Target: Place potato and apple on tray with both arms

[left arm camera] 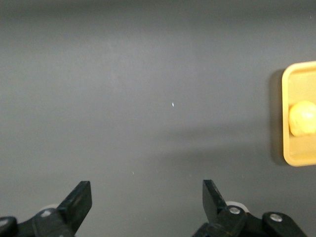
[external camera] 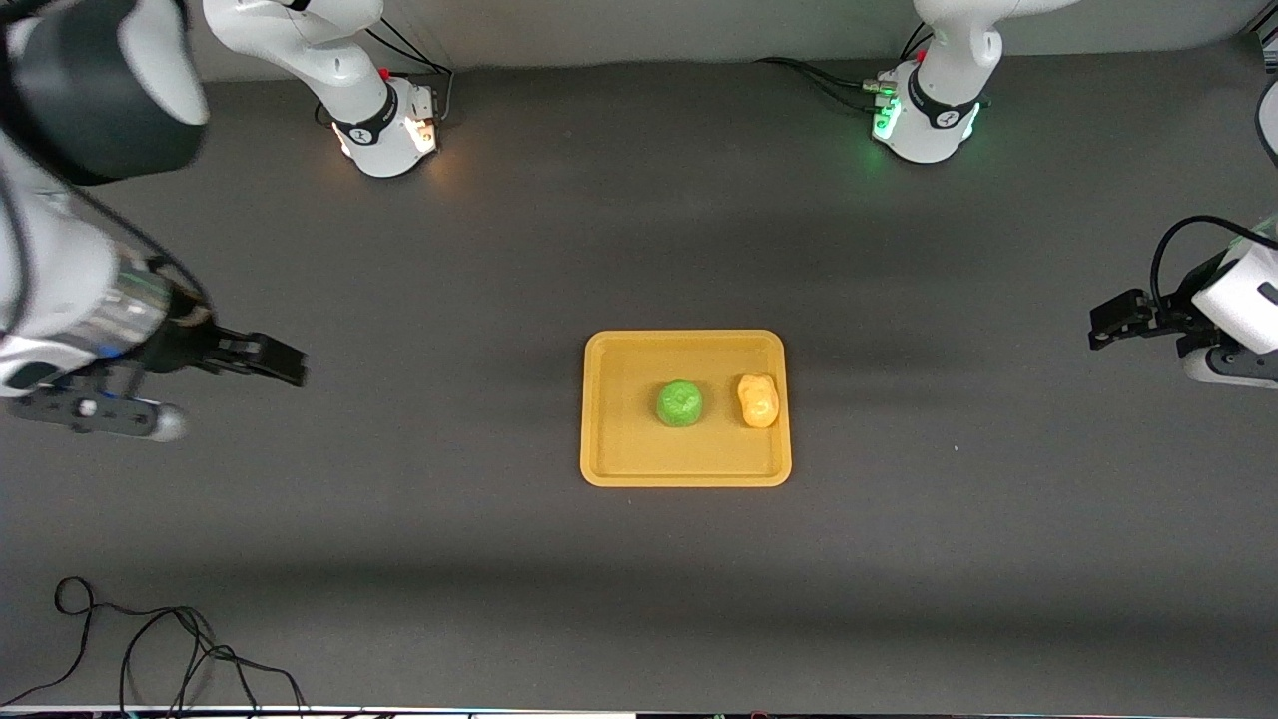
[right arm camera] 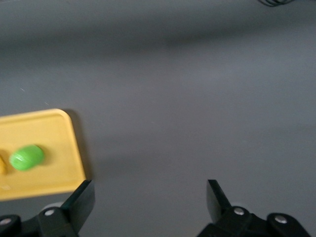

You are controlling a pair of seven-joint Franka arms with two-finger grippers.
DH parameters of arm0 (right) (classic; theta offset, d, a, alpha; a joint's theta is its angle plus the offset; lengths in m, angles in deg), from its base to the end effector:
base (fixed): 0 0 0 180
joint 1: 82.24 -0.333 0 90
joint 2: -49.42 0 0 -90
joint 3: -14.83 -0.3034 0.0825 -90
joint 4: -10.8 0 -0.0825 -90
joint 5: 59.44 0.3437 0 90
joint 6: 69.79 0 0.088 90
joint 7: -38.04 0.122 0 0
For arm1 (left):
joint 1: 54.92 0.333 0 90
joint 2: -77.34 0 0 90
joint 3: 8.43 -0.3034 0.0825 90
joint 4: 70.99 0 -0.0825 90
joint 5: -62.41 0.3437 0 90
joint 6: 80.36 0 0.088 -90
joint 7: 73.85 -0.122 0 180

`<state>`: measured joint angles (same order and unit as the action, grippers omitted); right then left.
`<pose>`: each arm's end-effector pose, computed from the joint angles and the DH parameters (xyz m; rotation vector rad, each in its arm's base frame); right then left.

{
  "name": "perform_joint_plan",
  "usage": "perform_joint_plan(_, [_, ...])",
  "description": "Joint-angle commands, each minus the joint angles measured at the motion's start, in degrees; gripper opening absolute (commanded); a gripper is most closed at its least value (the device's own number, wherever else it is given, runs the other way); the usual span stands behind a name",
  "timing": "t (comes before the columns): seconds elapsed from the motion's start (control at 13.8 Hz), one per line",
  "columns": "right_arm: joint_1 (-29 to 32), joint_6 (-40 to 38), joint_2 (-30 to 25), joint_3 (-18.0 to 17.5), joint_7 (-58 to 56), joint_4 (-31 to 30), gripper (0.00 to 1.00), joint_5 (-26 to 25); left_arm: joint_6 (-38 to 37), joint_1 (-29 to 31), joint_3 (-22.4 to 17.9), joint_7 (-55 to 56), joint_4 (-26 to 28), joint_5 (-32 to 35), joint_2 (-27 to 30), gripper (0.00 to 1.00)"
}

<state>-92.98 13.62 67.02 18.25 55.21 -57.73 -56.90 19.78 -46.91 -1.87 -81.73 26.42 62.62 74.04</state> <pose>0.5834 0.0869 0.5770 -3.1144 0.2583 0.0805 0.5394 0.0154 0.5257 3.1328 -0.1768 -0.0146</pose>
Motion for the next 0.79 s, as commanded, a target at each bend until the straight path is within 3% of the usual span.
perform_joint_plan(0.0, [2.74,1.93,-9.50,1.93,-7.57,-12.83,1.00,1.50,-3.54,-0.09,0.20,0.22,-2.04,-0.30,0.93,1.00])
perform_joint_plan(0.14, [2.65,3.59,-10.83,4.05,-10.14,-16.27,1.00,1.50,-3.28,-0.36,0.38,2.93,-2.04,-0.13,1.02,1.00])
perform_joint_plan(0.36, [2.74,11.83,-16.88,4.67,-10.23,-26.97,1.00,1.50,-3.11,-0.97,0.29,4.27,-1.95,-0.13,1.02,1.00])
perform_joint_plan(0.51, [4.39,12.83,-16.64,5.03,-10.41,-27.19,1.00,1.42,-2.84,-0.88,0.29,4.09,-1.78,0.13,1.37,1.00])
perform_joint_plan(0.72, [10.02,13.18,-14.45,1.34,-10.41,-24.21,1.00,1.24,-1.53,-0.88,0.29,4.09,-1.78,2.59,1.63,1.00])
